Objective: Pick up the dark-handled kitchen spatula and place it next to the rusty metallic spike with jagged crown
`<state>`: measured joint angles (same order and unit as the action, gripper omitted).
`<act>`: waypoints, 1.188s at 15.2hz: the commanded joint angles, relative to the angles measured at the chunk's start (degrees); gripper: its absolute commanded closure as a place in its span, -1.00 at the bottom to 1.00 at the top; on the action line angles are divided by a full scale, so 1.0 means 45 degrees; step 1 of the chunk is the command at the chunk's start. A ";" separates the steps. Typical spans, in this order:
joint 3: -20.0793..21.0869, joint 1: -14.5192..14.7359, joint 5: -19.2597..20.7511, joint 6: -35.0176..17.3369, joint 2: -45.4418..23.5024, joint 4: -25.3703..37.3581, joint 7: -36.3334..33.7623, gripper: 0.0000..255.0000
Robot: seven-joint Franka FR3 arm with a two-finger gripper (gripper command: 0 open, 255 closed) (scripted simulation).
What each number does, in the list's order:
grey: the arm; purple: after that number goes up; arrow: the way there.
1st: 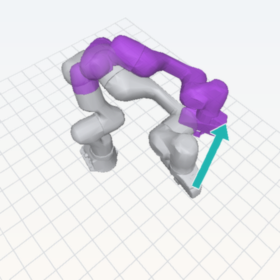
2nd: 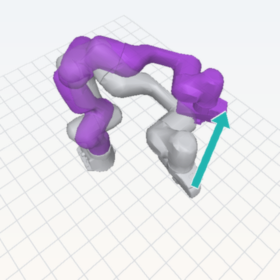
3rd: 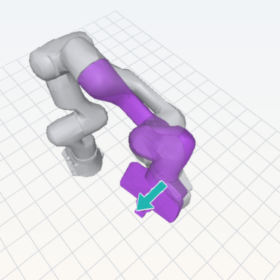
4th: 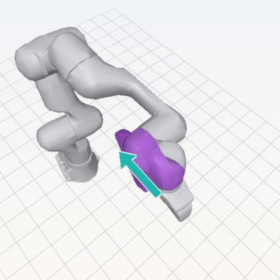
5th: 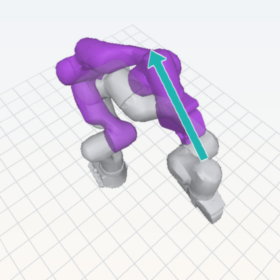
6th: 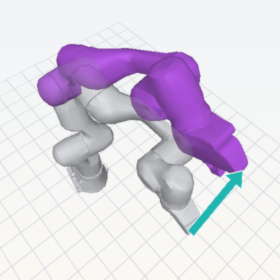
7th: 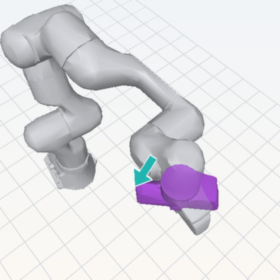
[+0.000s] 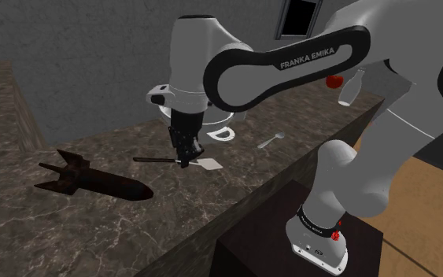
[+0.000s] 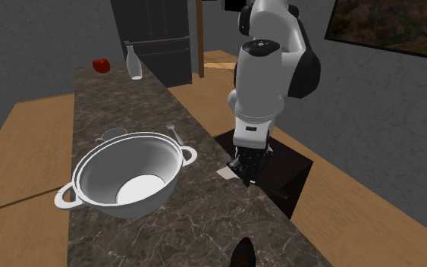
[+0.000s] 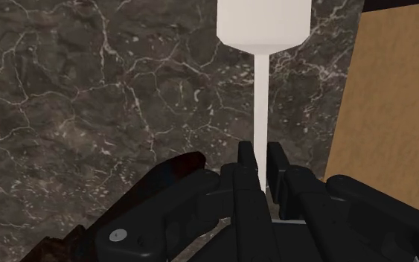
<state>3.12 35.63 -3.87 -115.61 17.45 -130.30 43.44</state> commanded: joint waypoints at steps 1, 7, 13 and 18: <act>0.0003 0.0001 -0.0008 -0.0346 -0.0076 -0.0265 0.0017 1.00; 0.0024 0.0011 -0.0035 -0.1416 -0.0403 -0.1008 0.0061 1.00; 0.0044 0.0022 -0.0063 -0.2506 -0.0843 -0.1658 0.0105 1.00; 0.0060 0.0031 -0.0087 -0.3428 -0.1297 -0.2128 0.0144 1.00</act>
<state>3.39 35.77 -4.24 -130.14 12.07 -139.47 44.02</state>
